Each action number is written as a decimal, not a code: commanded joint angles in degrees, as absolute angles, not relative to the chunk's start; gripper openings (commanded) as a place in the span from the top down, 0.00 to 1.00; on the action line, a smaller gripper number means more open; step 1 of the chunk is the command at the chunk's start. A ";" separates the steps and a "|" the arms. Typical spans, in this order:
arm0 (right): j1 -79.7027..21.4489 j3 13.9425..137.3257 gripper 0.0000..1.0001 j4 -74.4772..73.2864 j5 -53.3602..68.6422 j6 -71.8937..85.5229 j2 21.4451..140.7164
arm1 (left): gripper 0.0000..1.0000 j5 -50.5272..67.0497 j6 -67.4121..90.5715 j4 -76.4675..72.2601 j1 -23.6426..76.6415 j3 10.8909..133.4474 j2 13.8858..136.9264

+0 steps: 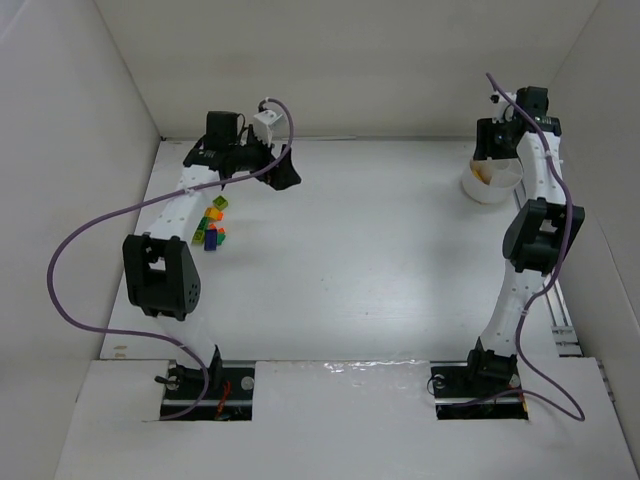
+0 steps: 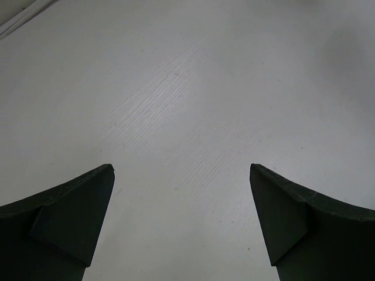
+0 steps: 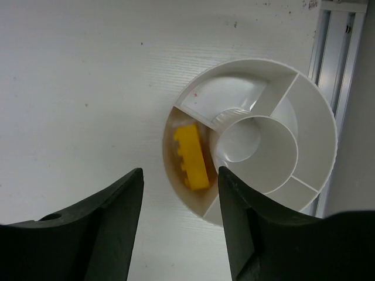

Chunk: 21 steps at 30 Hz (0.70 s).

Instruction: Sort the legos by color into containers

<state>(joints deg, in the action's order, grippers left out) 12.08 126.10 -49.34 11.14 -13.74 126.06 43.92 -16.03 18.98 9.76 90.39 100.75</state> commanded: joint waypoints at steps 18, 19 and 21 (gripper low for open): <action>-7.99 116.63 0.42 -50.19 34.09 -6.60 111.61 | 0.18 32.78 -33.46 27.32 -12.74 77.26 91.82; -8.61 116.63 0.42 -50.19 34.10 -6.59 111.62 | 0.19 31.22 -33.49 28.03 -12.74 77.78 93.06; -10.28 116.63 0.42 -50.19 34.89 -5.28 112.24 | 0.19 31.20 -33.49 28.73 -12.74 79.27 96.74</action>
<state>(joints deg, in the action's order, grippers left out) -10.79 117.05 -51.20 32.27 -7.77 111.50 32.49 -30.24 25.63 -12.99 78.72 93.10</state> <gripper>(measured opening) 0.579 0.814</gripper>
